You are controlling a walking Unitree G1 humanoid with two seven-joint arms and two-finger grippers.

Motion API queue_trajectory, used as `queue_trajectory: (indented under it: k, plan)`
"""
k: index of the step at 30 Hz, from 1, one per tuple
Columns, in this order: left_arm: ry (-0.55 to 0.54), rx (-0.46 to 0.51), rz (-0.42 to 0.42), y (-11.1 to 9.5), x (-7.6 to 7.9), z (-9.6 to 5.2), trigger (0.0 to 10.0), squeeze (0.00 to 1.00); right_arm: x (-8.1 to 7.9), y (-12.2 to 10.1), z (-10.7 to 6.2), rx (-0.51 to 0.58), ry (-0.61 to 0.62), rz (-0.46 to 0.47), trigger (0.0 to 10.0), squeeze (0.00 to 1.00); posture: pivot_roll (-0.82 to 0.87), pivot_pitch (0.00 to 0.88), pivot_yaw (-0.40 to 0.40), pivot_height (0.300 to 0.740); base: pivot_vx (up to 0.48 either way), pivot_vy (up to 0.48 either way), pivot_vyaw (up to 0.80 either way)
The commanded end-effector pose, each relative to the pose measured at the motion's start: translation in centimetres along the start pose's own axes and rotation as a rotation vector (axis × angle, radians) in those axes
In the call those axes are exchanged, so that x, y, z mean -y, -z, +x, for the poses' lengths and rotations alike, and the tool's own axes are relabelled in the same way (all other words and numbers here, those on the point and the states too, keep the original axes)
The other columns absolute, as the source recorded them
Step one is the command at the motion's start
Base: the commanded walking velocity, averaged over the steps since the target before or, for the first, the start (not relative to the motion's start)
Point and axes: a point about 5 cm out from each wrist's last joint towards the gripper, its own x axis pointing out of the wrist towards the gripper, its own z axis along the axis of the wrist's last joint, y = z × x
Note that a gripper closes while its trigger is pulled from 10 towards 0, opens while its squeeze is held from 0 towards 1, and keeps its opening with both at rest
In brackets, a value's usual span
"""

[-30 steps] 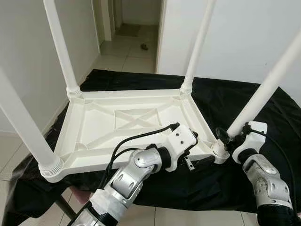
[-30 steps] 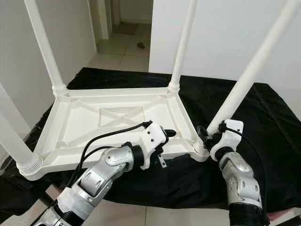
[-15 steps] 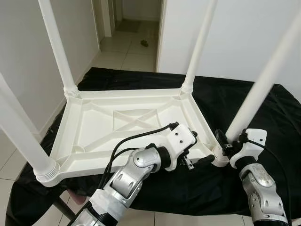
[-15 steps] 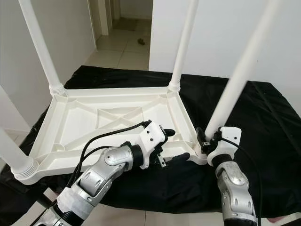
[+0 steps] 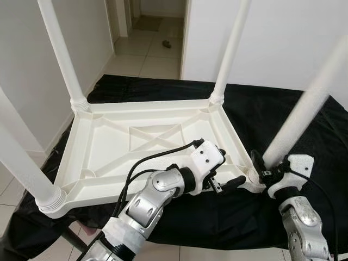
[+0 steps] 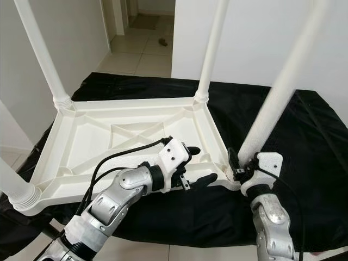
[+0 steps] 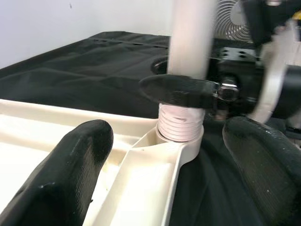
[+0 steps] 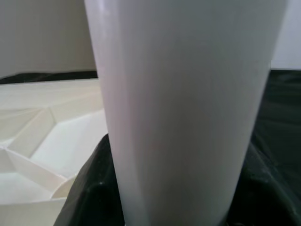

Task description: Building children table

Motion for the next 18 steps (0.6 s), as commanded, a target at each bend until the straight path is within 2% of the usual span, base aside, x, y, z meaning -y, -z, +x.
queue_trajectory:
  k: [1,7,12,16,18]
  plan:
    - [0.002,-0.002,0.017,-0.3,0.0,-0.1,10.0,0.00,-0.8,3.3,-1.6,-0.152,-0.019,0.042,10.0,0.00,-0.05,0.053,0.033,0.740,0.000,0.000,0.00]
    - [0.005,-0.004,0.018,-0.3,0.0,-0.1,10.0,0.00,-1.2,3.6,-2.0,-0.137,-0.014,0.018,10.0,0.00,-0.04,0.052,0.037,0.740,0.000,0.000,0.00]
    - [0.007,-0.004,0.019,-0.3,0.0,-0.1,10.0,0.00,-0.9,3.6,-1.6,-0.150,-0.018,0.006,10.0,0.00,-0.04,0.052,0.038,0.740,0.000,0.000,0.00]
    - [0.008,-0.005,0.021,-0.4,0.0,-0.1,10.0,0.00,-0.3,3.6,-1.0,-0.186,-0.022,0.010,10.0,0.00,-0.05,0.051,0.037,0.740,0.000,0.000,0.00]
    - [0.008,-0.004,0.023,-0.4,0.0,-0.1,10.0,0.00,-0.1,3.9,-0.5,-0.246,-0.037,0.009,10.0,0.00,-0.05,0.049,0.032,0.740,0.000,0.000,0.00]
